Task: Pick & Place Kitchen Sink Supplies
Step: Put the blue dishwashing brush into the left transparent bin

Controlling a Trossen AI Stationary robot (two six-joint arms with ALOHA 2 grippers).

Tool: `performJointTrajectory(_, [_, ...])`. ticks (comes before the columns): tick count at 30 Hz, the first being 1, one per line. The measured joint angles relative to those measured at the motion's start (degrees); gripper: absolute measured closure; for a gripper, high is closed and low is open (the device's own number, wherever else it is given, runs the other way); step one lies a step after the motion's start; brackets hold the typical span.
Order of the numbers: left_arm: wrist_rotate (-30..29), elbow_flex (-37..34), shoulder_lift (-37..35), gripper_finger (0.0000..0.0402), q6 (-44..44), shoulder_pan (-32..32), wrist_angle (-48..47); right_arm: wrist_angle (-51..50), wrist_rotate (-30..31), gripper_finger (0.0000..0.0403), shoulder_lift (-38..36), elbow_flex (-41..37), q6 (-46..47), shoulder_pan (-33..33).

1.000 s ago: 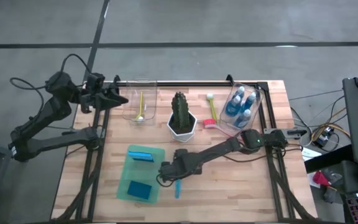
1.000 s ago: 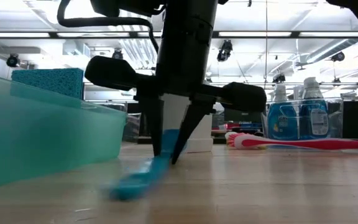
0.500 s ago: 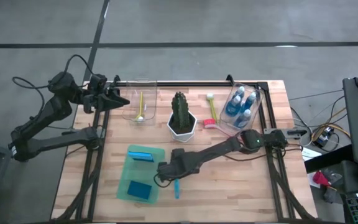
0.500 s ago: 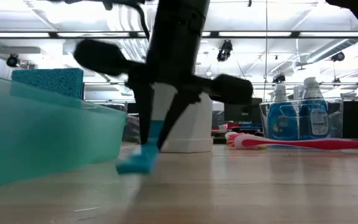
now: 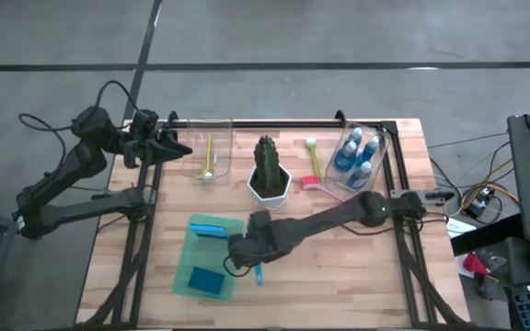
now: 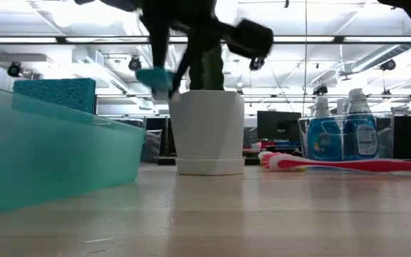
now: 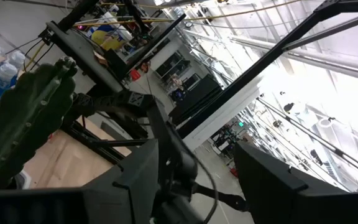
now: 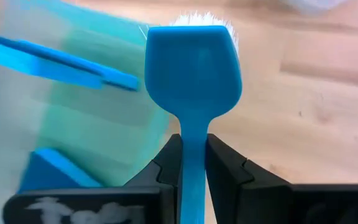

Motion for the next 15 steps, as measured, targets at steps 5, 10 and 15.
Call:
performJointTrajectory(5, [0.0,0.0,0.0,0.0200,0.2,0.0,0.0,6.3,5.6,0.0359,-2.2,-0.3,-6.3,0.3])
performJointTrajectory(10, [2.5,0.0,-0.1,0.0200,1.9,0.0,0.0,15.4,9.2,0.0359,-3.2,0.0,-15.9,0.7])
performJointTrajectory(15, [5.2,0.0,-0.3,0.0200,2.2,0.0,0.0,25.1,14.3,0.0359,-4.3,0.1,-24.2,0.7])
